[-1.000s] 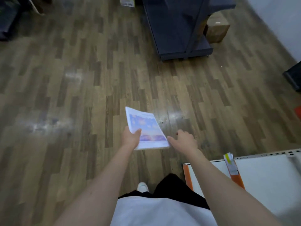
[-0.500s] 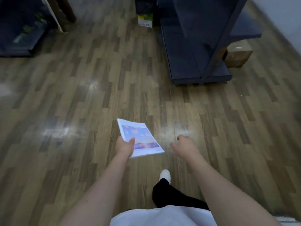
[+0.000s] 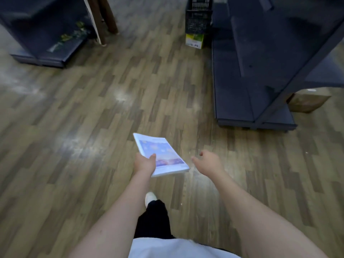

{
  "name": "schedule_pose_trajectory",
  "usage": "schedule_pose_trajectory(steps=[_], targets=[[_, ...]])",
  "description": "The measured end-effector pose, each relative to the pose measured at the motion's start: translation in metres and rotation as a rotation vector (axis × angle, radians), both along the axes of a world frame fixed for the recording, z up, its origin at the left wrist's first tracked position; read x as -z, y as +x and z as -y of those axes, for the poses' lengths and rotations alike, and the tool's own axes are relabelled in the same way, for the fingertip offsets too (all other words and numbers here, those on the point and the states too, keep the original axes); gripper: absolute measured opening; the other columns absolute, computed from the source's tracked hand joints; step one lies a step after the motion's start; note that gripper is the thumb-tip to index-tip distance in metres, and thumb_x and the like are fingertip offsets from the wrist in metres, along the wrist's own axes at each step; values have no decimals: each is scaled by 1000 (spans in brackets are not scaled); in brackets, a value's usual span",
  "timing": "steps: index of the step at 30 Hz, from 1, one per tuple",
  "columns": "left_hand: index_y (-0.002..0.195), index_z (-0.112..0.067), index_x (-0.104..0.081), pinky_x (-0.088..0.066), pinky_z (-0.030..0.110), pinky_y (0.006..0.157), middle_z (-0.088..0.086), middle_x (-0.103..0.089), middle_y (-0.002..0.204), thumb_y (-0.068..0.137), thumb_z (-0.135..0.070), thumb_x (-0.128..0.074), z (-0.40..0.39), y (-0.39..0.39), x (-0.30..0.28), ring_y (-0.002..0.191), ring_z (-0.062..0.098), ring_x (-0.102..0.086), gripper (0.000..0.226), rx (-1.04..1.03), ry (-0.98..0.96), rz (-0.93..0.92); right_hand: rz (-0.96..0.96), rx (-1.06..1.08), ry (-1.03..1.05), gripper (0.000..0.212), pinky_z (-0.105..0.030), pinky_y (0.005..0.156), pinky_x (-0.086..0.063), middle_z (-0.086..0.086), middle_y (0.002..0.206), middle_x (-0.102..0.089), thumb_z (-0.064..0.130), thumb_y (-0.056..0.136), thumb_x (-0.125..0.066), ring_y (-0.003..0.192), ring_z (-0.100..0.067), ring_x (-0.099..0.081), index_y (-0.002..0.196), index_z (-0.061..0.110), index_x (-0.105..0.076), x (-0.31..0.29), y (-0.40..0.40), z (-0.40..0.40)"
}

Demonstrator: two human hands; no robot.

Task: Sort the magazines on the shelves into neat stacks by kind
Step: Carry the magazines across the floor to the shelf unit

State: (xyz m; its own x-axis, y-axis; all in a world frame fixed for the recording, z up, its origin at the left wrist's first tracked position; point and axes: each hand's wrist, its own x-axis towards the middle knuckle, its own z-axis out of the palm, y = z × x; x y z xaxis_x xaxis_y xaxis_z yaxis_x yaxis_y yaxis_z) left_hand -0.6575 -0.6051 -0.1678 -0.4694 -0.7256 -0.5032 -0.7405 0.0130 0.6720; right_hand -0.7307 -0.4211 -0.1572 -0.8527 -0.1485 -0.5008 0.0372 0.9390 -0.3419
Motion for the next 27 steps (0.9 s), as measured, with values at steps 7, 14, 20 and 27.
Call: schedule_pose_trajectory(steps=[7, 14, 20, 27], targets=[[122, 1, -50, -45, 37, 93, 20, -58, 125, 85, -22, -64, 96, -126, -10, 112, 34, -57, 46, 26, -24, -24, -64, 64, -54, 49, -35, 87, -47, -13, 116, -60, 49, 90, -48, 110, -30, -55, 119, 10, -53, -8, -118, 87], [121, 0, -48, -46, 37, 92, 18, -58, 124, 85, -24, -64, 167, -231, -23, 111, 34, -57, 46, 74, -1, -31, -99, 63, 12, 50, -37, 89, -47, -13, 121, -56, 46, 91, -47, 114, -31, -53, 125, 10, -50, -19, -199, 159], [124, 0, -44, -43, 34, 89, 17, -56, 126, 88, -22, -60, 188, -295, -19, 113, 33, -55, 45, 139, 1, 14, -144, -2, 68, 46, -37, 89, -43, -10, 124, -53, 44, 93, -45, 114, -30, -50, 124, 12, -49, -20, -260, 196], [123, -2, -44, -43, 33, 84, 15, -56, 125, 88, -25, -60, 209, -399, -14, 110, 34, -56, 45, 138, 17, 21, -121, -13, 85, 48, -37, 89, -42, -10, 127, -51, 45, 94, -43, 116, -29, -49, 128, 12, -47, -14, -371, 213]])
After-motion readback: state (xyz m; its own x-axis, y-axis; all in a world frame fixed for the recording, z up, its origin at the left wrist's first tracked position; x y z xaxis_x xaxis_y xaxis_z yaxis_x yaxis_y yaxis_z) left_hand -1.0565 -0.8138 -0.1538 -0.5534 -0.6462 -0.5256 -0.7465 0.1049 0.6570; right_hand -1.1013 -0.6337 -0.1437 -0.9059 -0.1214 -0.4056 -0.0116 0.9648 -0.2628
